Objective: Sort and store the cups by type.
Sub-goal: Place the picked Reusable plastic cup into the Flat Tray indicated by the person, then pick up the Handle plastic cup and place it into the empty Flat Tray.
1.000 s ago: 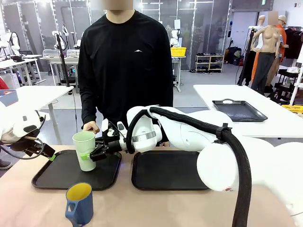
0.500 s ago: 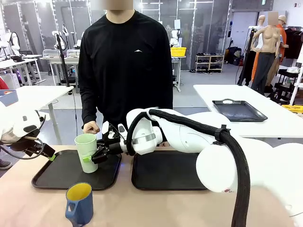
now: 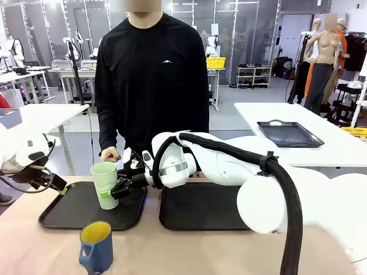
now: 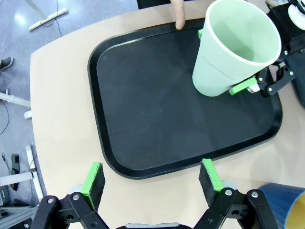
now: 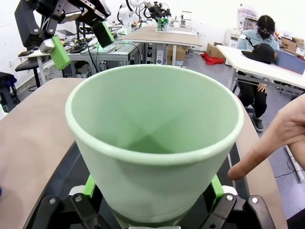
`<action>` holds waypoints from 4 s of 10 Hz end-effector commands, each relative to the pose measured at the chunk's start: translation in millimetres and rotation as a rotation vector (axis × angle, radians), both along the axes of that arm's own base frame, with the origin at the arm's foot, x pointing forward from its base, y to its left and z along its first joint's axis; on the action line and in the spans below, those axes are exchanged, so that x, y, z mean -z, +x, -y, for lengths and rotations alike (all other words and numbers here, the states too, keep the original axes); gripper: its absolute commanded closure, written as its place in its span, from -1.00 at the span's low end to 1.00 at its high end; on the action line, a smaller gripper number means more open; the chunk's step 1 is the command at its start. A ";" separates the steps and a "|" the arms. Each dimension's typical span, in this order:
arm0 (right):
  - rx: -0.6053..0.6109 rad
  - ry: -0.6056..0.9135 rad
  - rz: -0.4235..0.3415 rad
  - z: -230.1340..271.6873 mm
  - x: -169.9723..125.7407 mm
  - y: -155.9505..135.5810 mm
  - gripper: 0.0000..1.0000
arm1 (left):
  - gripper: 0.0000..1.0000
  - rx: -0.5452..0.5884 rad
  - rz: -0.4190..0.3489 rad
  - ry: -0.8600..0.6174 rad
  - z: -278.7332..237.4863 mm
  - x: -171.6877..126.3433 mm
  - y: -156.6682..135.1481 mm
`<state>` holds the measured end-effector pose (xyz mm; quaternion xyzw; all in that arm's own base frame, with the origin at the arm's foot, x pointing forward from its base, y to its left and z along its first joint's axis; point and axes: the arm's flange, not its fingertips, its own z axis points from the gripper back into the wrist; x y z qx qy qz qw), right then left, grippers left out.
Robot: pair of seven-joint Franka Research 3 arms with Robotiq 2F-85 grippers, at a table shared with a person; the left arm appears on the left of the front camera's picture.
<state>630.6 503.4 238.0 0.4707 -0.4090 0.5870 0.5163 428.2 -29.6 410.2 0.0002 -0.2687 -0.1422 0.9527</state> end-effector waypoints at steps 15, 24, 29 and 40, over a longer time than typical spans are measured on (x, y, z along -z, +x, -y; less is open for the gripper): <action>0.073 -0.069 -0.101 90.6 -22.2 -9.2 -1.00 | -1.00 -0.002 -0.003 -0.005 -2.1 0.1 0.3; 0.071 -0.060 -0.103 90.8 -20.5 -12.0 -1.00 | -1.00 -0.002 -0.003 -0.005 -2.1 0.1 0.3; 0.305 -0.346 0.003 206.8 -107.6 -128.7 -1.00 | -1.00 -0.002 -0.003 -0.005 -2.1 0.1 0.3; 0.740 -0.689 0.001 426.0 -126.0 -201.0 -1.00 | -1.00 -0.002 -0.003 -0.005 -2.1 0.1 0.3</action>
